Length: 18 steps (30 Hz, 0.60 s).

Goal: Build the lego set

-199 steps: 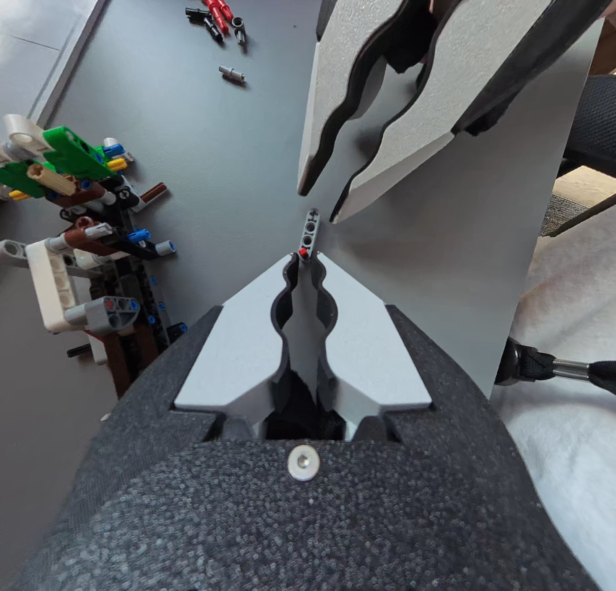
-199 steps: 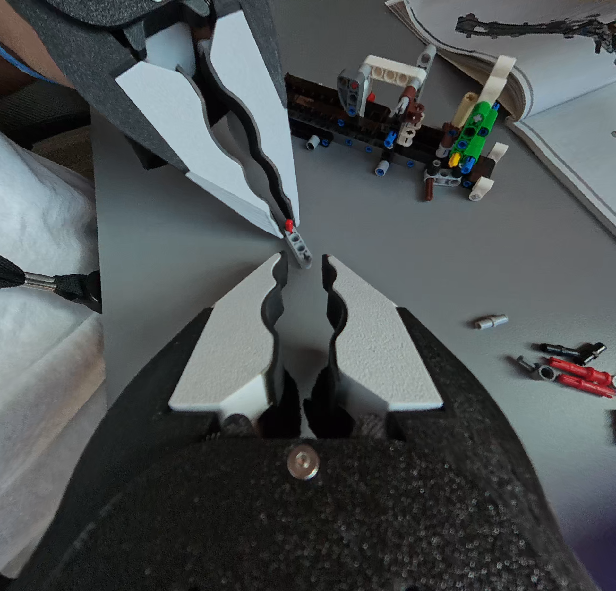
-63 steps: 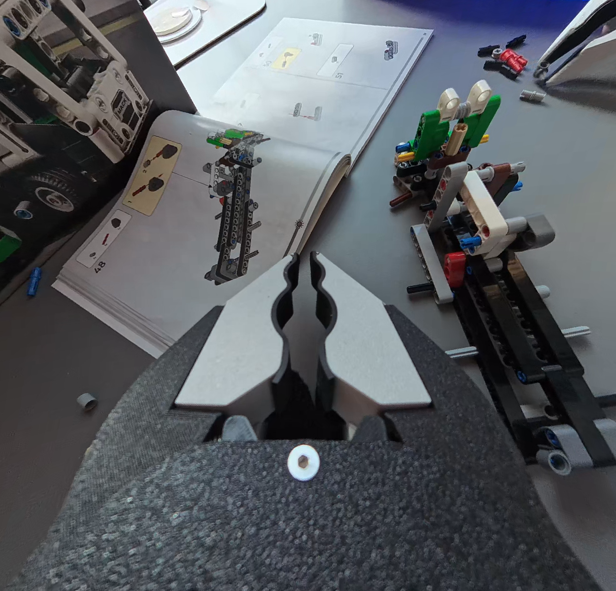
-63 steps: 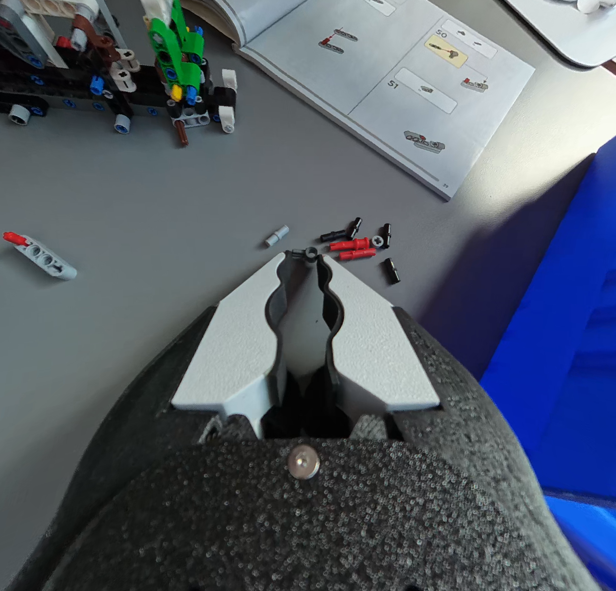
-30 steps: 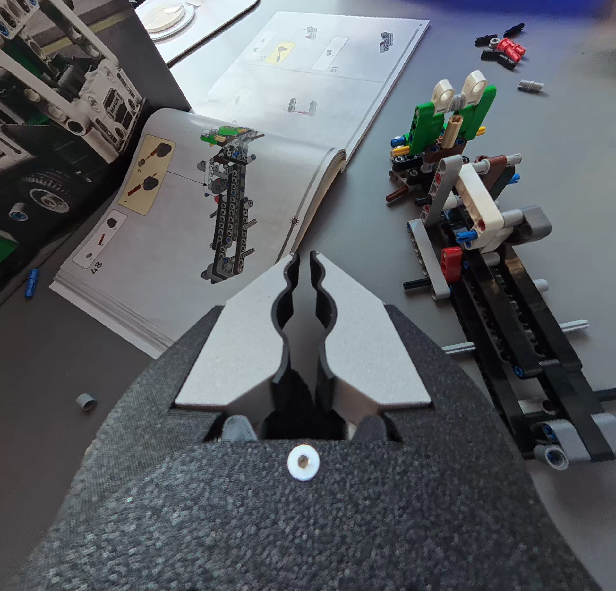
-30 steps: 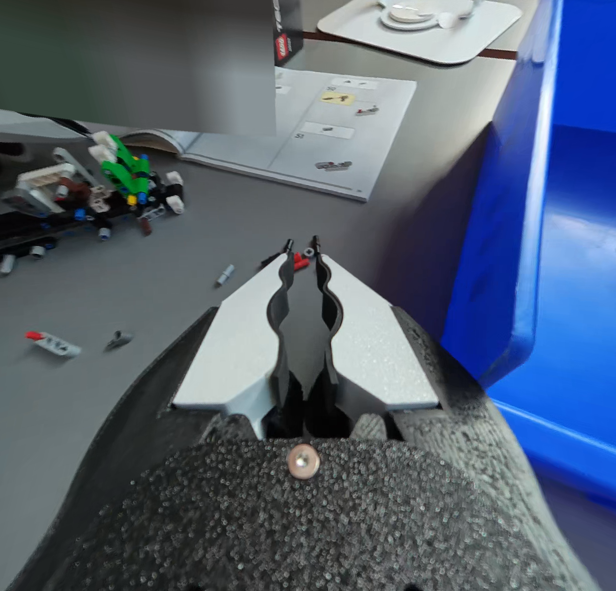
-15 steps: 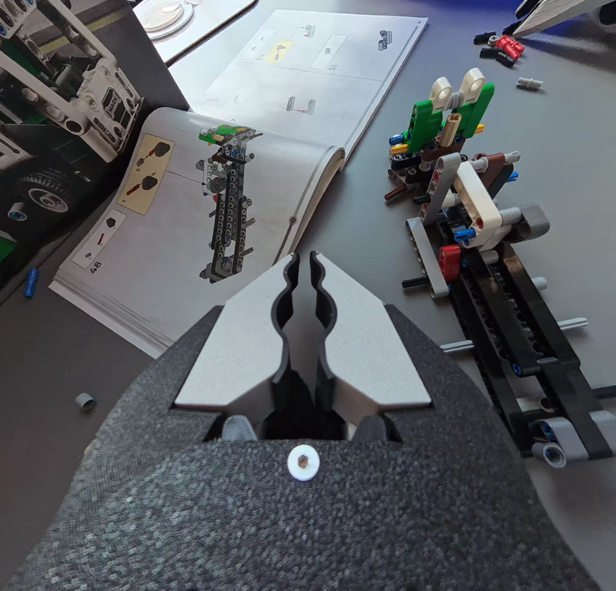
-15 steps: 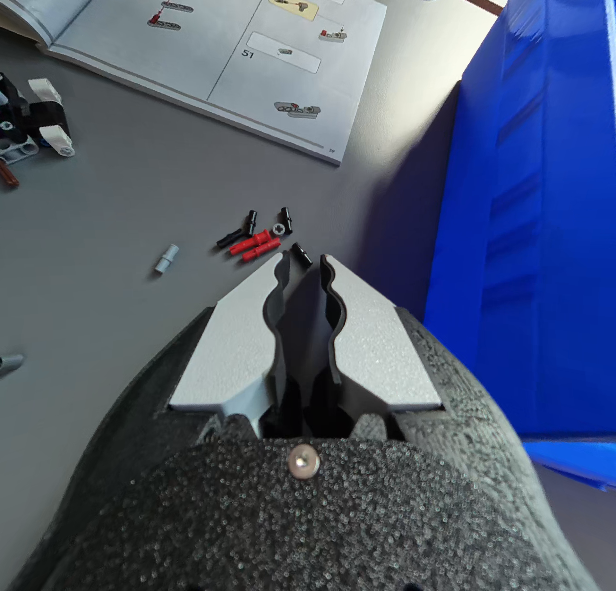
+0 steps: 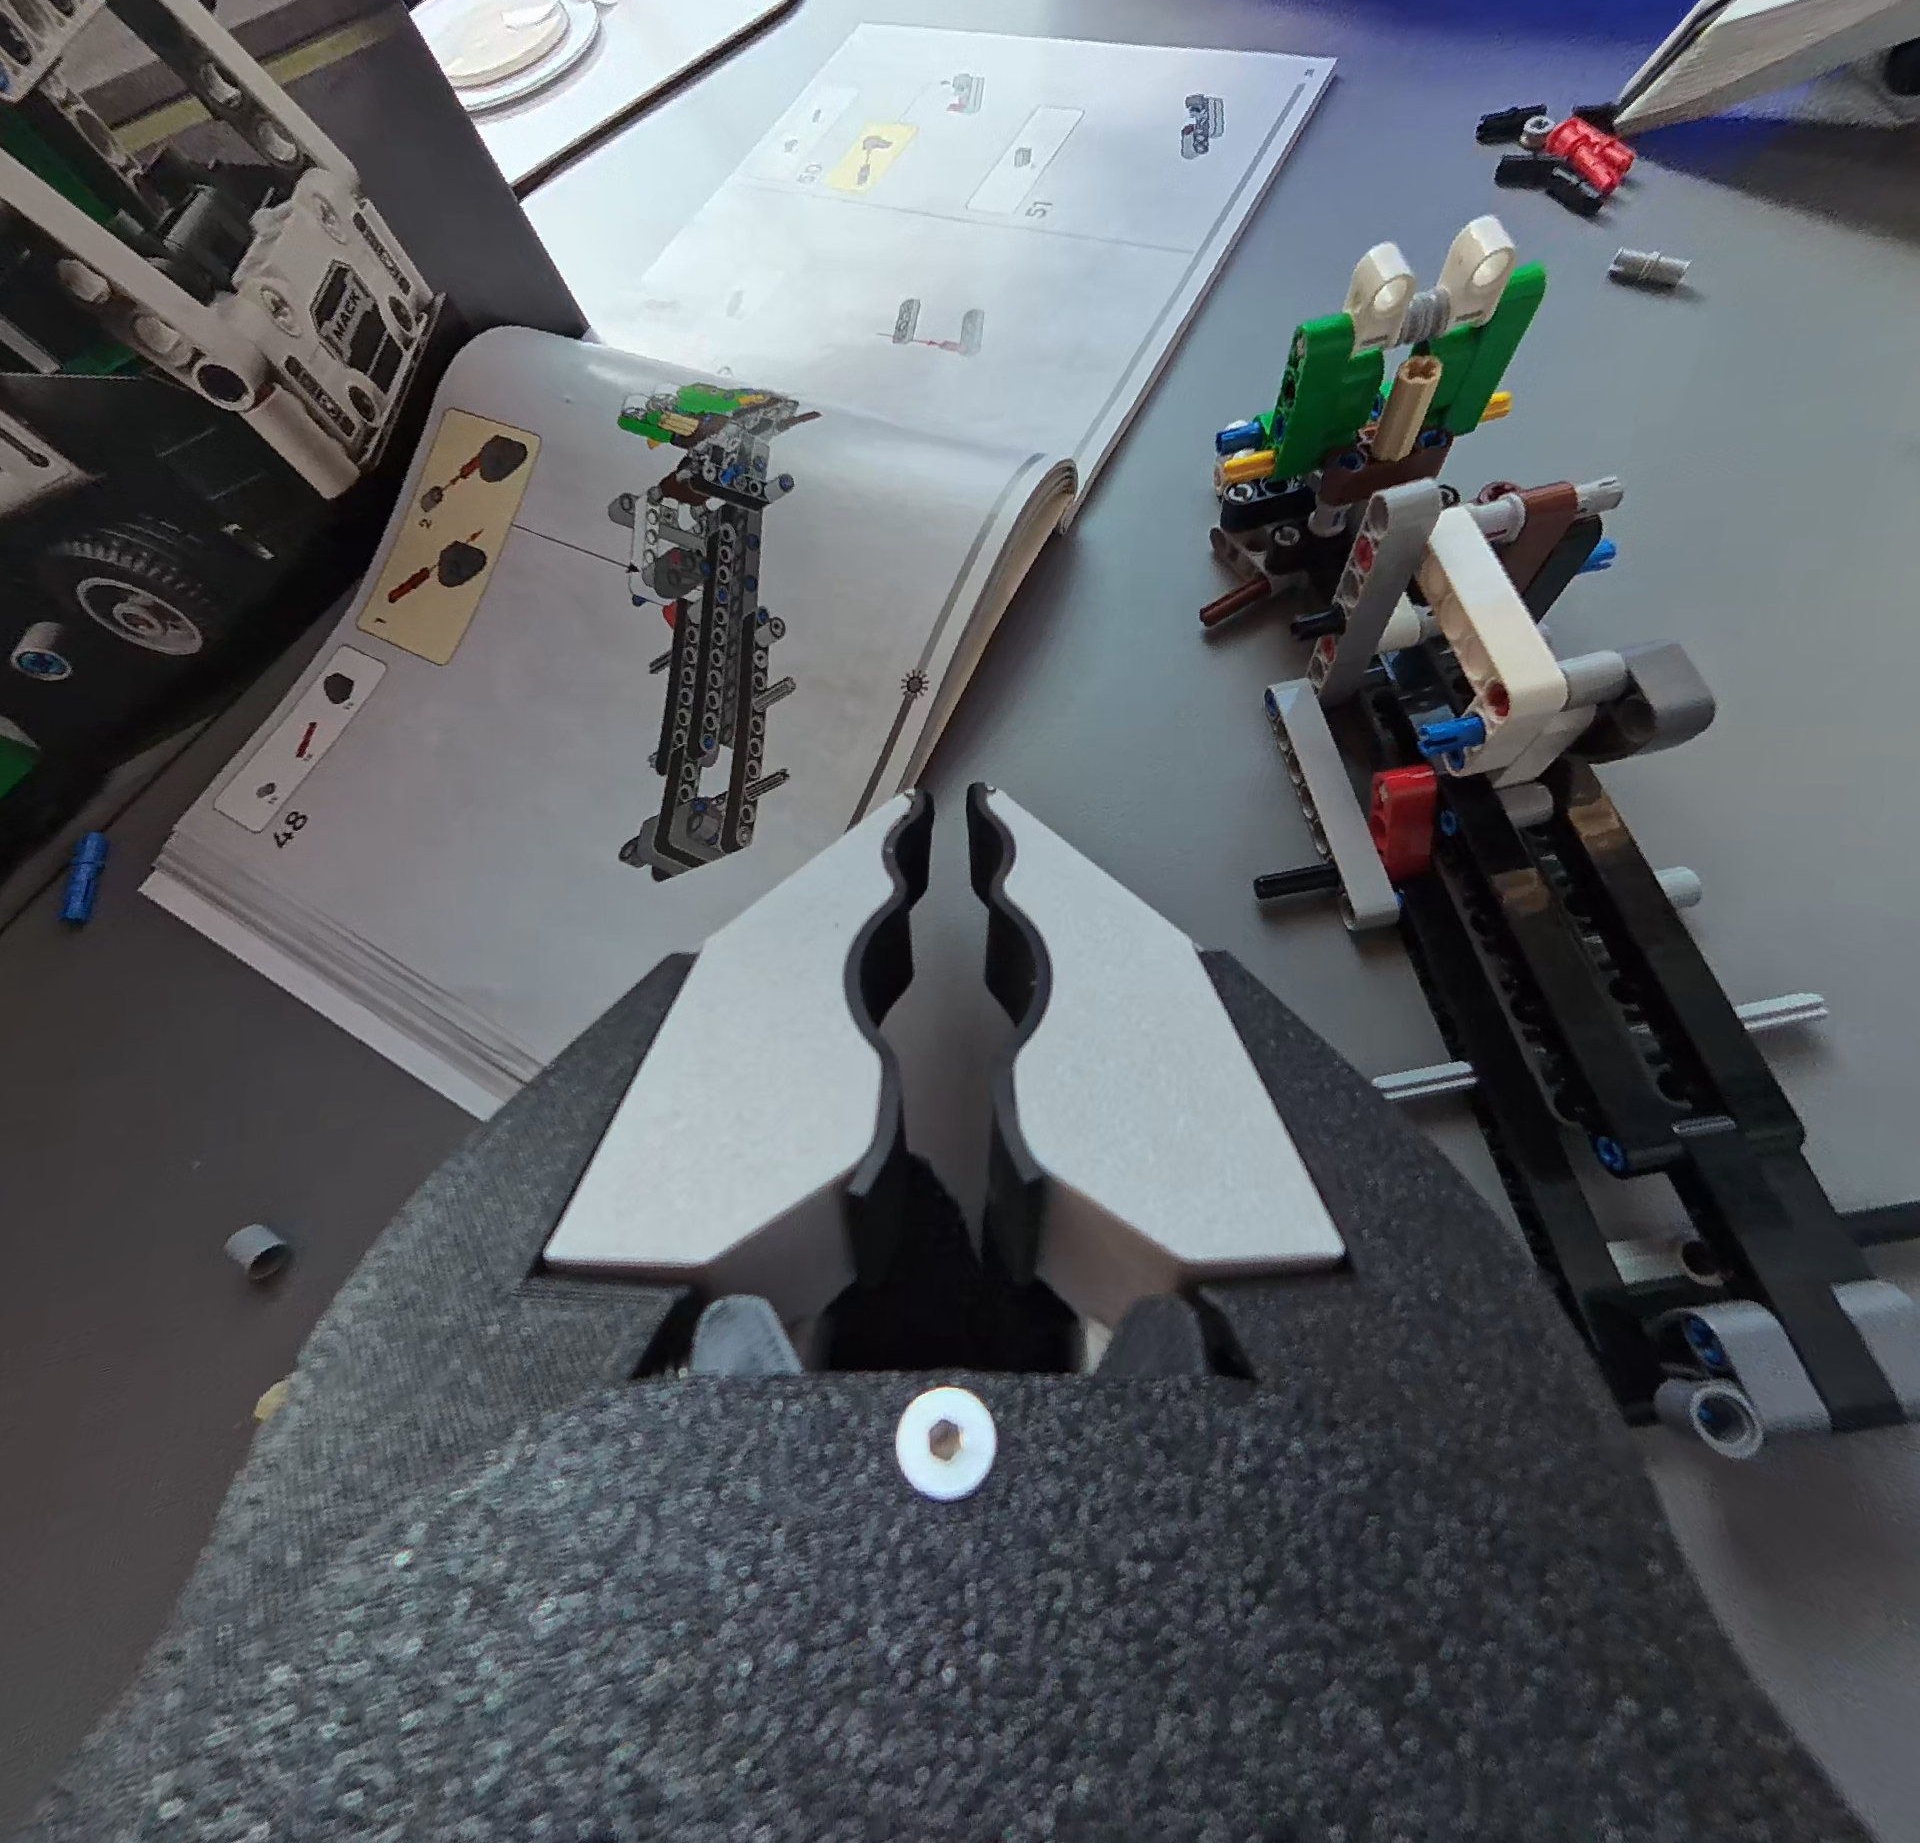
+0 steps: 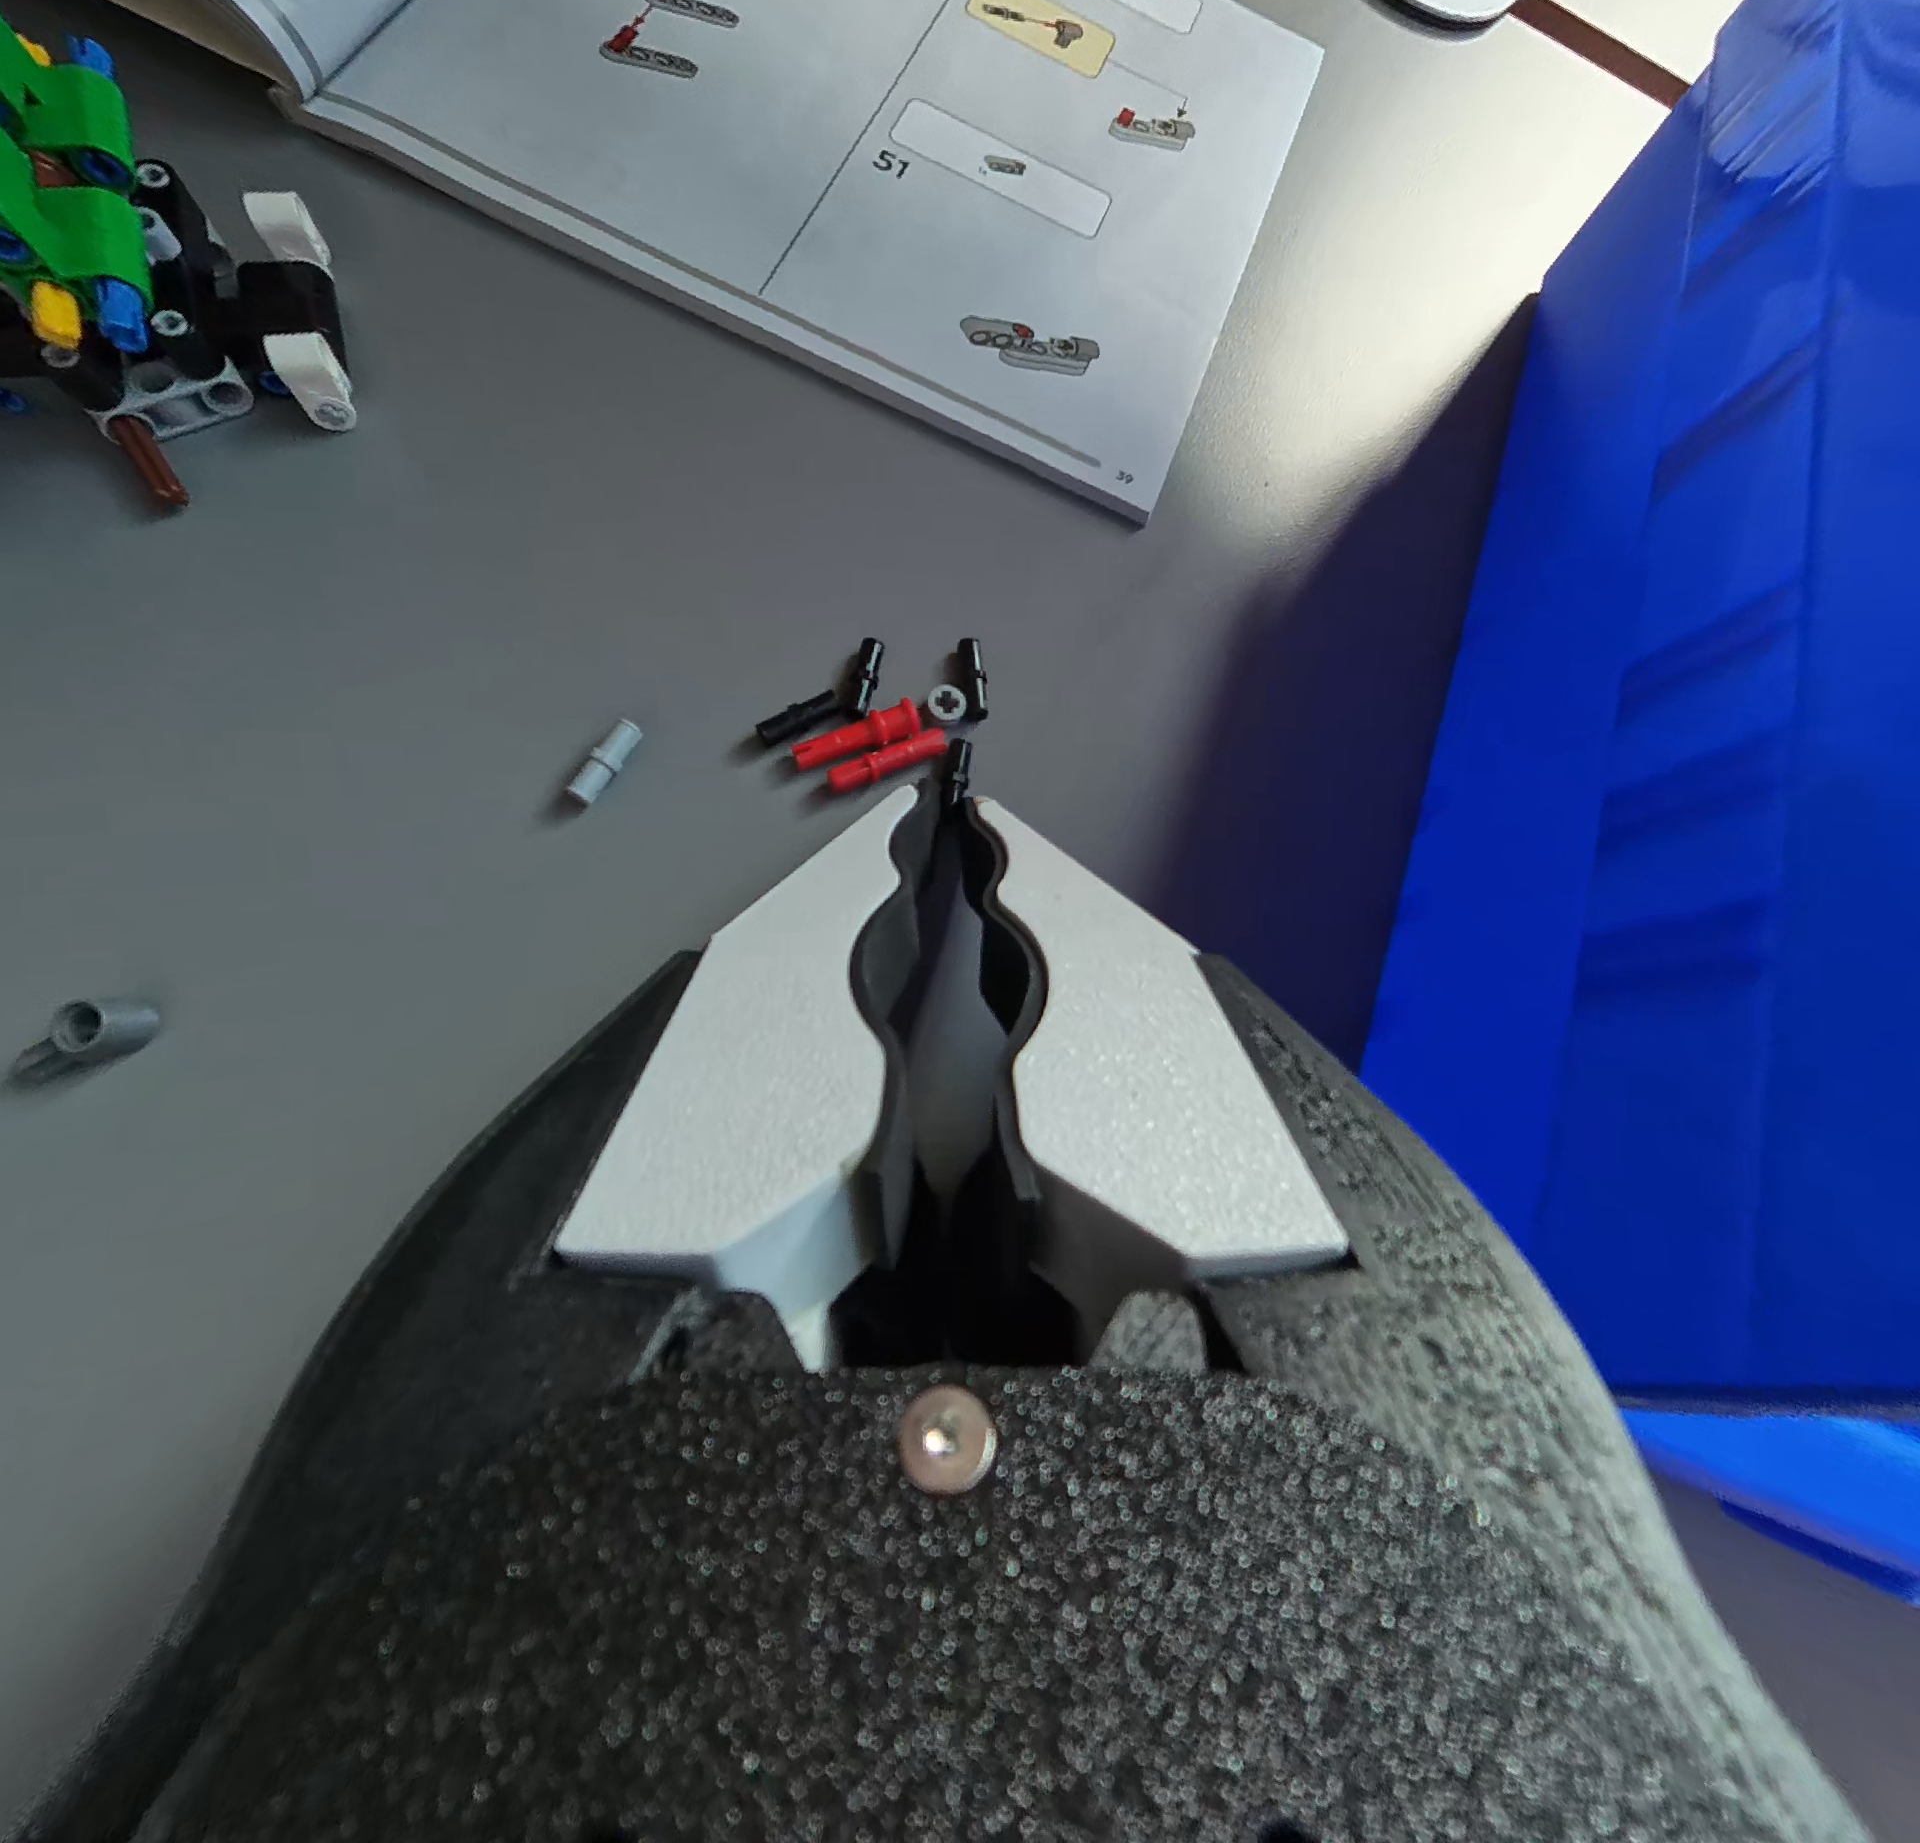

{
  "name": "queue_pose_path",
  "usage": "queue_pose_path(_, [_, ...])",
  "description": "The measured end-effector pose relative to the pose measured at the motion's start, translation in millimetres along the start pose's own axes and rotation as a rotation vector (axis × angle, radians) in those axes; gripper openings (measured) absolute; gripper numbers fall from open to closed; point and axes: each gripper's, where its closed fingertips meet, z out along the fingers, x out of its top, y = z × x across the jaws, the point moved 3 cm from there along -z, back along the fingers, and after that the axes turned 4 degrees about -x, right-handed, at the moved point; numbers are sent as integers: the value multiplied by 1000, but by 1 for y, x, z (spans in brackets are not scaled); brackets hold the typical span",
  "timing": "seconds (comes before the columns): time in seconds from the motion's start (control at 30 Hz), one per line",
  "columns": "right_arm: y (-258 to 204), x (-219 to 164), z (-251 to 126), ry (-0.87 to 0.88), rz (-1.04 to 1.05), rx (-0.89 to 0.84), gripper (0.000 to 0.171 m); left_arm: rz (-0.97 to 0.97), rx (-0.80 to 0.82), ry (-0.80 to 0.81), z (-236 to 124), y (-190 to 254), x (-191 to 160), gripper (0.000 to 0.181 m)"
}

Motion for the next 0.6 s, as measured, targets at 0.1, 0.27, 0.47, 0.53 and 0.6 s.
queue_pose_path(0.1, [-4, 3, -4, 36, -27, 7, 3, -2, -1, -4, 0, 0, 0, 6])
queue_pose_path(0.27, [-14, 11, -13, 126, -65, 64, 3, -1, 0, -6, 1, 0, -1, 6])
queue_pose_path(0.47, [-49, 17, -28, 208, -152, 294, 3, 31, 14, -5, 0, 3, -1, 5])
queue_pose_path(0.53, [-59, 18, -33, 223, -156, 388, 3, 36, 19, -2, -1, 4, 0, 5])
queue_pose_path(0.6, [-68, 17, -41, 241, -168, 480, 3, 33, 14, 10, -3, 7, 1, 5])
